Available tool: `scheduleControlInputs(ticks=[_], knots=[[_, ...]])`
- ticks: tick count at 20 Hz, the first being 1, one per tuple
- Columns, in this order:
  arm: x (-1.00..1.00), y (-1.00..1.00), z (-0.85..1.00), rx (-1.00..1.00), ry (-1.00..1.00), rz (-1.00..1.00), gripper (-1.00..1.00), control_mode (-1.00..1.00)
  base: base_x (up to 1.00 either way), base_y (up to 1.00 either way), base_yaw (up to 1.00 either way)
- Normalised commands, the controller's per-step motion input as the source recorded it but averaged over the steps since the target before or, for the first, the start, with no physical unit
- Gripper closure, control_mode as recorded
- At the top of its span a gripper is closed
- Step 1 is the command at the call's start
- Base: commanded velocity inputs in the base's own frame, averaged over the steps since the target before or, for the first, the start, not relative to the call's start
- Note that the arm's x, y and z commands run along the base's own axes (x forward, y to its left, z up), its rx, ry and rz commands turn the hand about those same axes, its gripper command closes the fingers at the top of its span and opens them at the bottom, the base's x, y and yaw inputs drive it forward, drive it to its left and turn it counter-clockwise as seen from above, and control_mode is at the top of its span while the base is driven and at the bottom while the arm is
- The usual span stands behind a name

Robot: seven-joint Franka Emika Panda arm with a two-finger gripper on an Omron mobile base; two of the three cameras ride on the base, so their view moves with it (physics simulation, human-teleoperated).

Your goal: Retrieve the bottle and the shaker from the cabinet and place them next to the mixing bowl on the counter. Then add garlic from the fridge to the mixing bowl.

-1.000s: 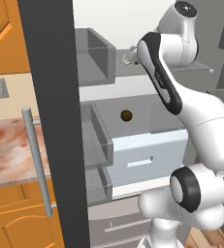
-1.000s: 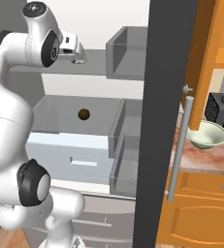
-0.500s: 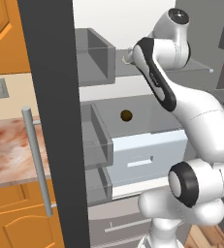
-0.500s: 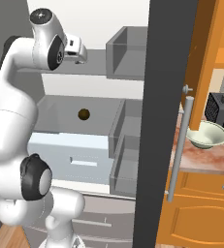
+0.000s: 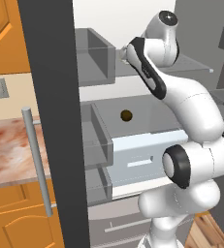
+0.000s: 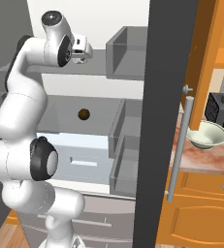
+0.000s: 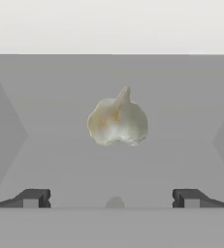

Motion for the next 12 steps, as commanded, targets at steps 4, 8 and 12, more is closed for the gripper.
scheduleControlInputs(ticks=[4, 8, 12], knots=[[0.48, 0.0, 0.0, 0.0, 0.0, -0.02, -1.0, -1.0, 0.0, 0.0, 0.0], [0.48, 0.0, -0.03, 0.0, -0.02, -0.03, -1.0, -1.0, 0.0, 0.0, 0.0], [0.26, 0.0, 0.0, 0.0, -0.01, -0.02, -1.0, -1.0, 0.0, 0.0, 0.0]])
